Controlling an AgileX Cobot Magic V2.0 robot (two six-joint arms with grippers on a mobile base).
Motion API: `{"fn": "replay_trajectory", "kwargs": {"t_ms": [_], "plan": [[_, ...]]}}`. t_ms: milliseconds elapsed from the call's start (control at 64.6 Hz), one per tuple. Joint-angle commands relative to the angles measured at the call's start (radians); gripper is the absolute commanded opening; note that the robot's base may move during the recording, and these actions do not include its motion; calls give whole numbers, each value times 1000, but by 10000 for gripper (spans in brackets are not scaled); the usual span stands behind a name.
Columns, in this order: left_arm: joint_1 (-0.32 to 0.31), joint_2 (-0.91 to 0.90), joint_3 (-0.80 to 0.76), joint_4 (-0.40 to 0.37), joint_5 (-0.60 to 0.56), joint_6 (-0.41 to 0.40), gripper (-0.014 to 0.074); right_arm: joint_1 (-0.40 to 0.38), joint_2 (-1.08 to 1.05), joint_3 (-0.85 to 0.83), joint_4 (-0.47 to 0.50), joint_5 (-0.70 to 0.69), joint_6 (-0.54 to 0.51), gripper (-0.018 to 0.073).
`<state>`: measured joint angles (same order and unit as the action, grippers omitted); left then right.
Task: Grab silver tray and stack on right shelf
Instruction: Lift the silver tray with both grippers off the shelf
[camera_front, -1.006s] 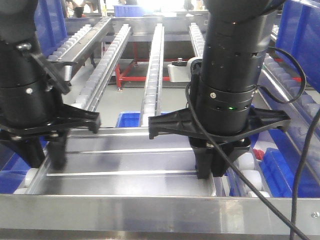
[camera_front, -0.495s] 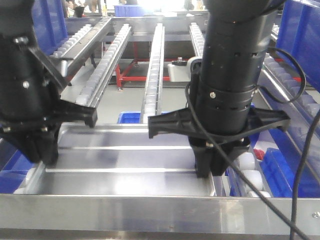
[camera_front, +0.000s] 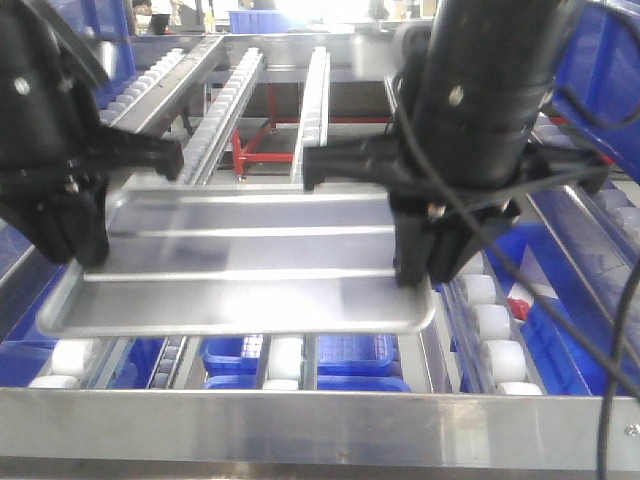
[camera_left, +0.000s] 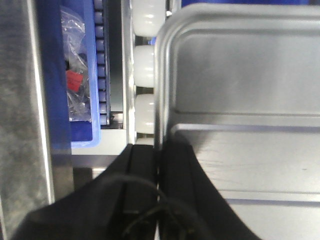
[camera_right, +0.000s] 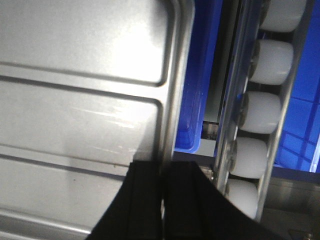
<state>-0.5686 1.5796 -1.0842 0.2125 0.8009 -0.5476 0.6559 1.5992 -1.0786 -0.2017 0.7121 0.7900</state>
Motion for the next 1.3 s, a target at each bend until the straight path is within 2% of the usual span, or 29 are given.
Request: {"fn": "replay_trajectory", "kwargs": {"t_ms": [0, 124, 217, 340, 402, 634, 1284], "plan": [[-10, -76, -44, 5, 16, 4, -93, 1, -79, -30, -26, -19, -15, 61], [-46, -105, -82, 12, 43, 4, -92, 1, -120, -30, -27, 14, -15, 61], [-98, -107, -122, 18, 58, 2, -92, 1, -150, -30, -33, 48, -15, 61], [-149, -107, -149, 23, 62, -69, -92, 1, -192, -30, -39, 98, -15, 61], [-165, -107, -162, 19, 67, -77, -92, 1, -215, -30, -41, 120, -15, 61], [-165, -107, -164, 15, 107, -79, -92, 1, -262, -30, -47, 129, -15, 61], [-165, -107, -164, 23, 116, -79, -92, 1, -262, -30, -48, 130, -15, 60]]}}
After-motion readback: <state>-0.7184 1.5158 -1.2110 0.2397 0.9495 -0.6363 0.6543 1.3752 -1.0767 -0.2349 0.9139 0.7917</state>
